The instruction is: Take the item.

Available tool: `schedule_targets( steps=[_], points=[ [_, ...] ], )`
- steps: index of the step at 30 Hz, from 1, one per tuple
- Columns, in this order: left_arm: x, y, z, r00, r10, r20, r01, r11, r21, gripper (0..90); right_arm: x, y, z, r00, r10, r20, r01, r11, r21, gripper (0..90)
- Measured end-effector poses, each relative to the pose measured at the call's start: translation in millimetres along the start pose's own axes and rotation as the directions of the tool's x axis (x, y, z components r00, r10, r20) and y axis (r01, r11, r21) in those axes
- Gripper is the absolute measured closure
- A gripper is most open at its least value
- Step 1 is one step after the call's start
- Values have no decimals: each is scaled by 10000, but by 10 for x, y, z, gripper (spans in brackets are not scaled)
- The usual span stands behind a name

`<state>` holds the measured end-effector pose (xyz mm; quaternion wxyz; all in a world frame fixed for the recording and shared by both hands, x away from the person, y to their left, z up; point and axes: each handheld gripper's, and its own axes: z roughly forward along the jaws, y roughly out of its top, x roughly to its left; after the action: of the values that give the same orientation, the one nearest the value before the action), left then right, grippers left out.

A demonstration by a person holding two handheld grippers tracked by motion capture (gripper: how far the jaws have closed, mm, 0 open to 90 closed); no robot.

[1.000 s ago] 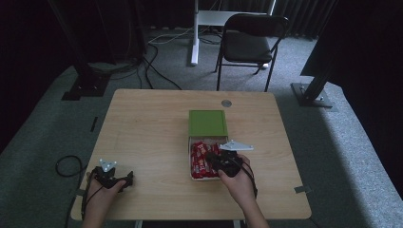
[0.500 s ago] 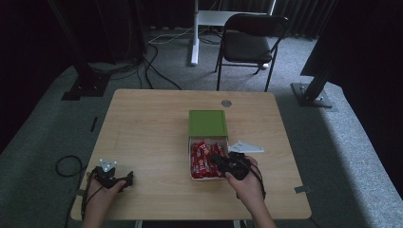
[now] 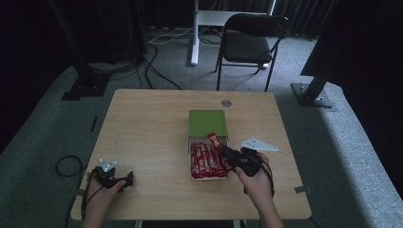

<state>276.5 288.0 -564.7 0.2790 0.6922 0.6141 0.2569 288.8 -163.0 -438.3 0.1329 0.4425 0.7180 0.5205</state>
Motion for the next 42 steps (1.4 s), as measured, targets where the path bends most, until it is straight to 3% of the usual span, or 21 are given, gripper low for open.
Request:
schedule_targets(
  steps=[19, 27, 35, 42],
  points=[
    [0, 0, 0, 10000, 5, -1, -5, 10000, 1, 36, -419, 48, -209, 9924, 576, 1090, -481, 9950, -879, 815],
    [0, 0, 0, 10000, 1, -1, -1, 10000, -1, 36, -639, -11, -318, 9798, 893, 1792, -695, 9910, -1143, 815],
    [0, 0, 0, 10000, 1, -1, -1, 10000, -2, 36, -905, -101, -426, 9606, 1237, 2488, -902, 9858, -1417, 815],
    [0, -1, 0, 10000, -1, 0, 1, 10000, -8, 36, -1112, -227, -467, 9442, 1392, 2985, -1033, 9857, -1329, 815]
  ],
)
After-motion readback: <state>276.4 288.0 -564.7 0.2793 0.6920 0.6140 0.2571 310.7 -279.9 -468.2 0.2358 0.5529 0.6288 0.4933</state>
